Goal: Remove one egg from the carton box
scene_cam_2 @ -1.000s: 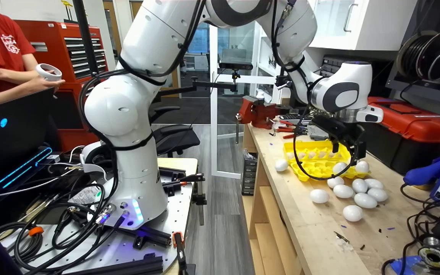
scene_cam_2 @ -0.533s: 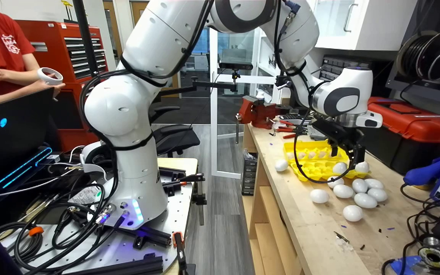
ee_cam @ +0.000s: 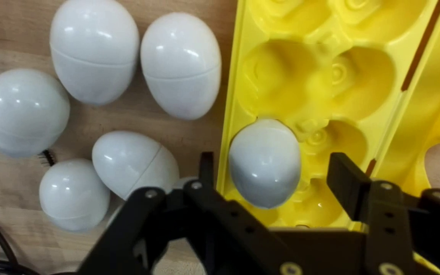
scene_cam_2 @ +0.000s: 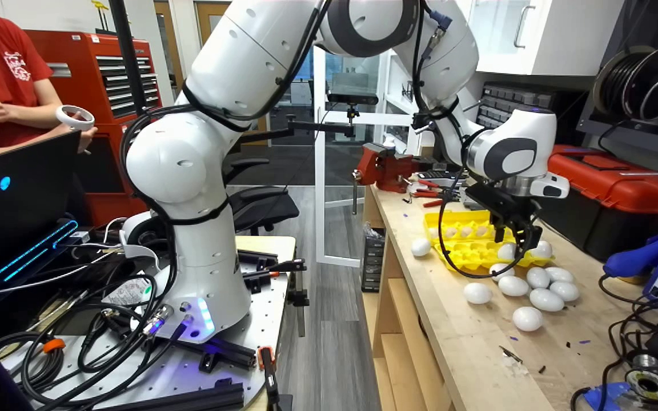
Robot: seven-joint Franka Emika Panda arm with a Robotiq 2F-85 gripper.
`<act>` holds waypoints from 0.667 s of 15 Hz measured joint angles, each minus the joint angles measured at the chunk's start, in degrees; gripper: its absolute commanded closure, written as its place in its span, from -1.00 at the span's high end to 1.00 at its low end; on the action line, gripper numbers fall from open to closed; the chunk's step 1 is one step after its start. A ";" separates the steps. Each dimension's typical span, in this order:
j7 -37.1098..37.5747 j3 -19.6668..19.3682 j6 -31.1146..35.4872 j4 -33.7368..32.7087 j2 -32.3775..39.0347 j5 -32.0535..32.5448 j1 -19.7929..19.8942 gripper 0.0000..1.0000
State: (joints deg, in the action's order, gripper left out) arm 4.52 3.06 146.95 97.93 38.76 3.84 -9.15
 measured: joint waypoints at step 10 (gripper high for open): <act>-0.12 0.62 0.41 -1.23 0.89 -0.88 0.23 -0.54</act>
State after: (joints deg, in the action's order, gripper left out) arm 4.40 3.67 147.37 96.70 39.65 2.95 -8.92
